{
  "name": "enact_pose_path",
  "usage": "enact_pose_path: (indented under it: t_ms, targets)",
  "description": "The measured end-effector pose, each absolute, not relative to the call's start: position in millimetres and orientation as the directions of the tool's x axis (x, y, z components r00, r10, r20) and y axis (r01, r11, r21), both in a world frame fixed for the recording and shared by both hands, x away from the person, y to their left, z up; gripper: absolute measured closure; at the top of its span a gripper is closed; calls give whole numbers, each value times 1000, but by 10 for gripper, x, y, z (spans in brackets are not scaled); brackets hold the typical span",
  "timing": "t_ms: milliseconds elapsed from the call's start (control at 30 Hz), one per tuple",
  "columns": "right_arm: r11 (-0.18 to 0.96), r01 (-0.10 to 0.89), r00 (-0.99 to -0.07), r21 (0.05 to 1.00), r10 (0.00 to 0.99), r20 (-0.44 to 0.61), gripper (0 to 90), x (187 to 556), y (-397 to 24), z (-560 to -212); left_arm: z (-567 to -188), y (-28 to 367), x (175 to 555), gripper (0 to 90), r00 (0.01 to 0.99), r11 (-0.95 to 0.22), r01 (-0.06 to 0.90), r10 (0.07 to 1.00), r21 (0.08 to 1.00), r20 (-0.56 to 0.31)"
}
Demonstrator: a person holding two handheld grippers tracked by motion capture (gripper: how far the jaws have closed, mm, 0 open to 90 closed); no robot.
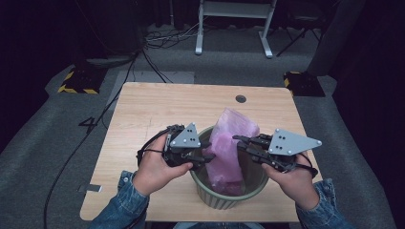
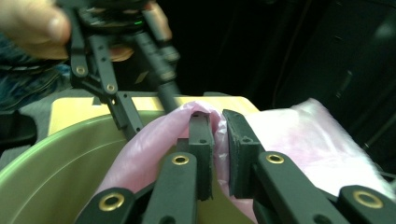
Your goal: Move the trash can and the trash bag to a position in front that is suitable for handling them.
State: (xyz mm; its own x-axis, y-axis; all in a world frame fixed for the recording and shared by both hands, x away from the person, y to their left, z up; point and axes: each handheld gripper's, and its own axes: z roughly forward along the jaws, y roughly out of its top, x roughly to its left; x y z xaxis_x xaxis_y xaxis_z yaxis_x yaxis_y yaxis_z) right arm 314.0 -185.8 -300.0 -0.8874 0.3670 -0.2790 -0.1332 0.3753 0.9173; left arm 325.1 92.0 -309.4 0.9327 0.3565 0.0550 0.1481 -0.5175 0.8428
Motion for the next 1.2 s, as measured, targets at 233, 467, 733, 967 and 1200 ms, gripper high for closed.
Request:
enact_pose_path:
  t_ms: [233,467,733,967,1200]
  targets:
    - [412,-170,-901,895,304,-311,829,3104,-1779,-3068,-3004,1018,3245,337,923,-464,133,380,876,62]
    - [390,-133,-904,911,330,-273,791,3128,-1764,-3075,-3070,922,3220,661,946,-541,96,310,835,92]
    - [376,-1,-897,927,409,-167,435,3245,-1929,-3111,-3140,946,3225,872,946,-590,91,304,803,117]
    - [440,91,-894,893,432,-122,392,3325,-2027,-3241,-3156,951,3219,873,940,-557,83,319,826,121]
    - [491,142,-892,859,440,-104,855,3361,-2106,-3247,-3112,977,3166,836,940,-531,47,309,846,142]
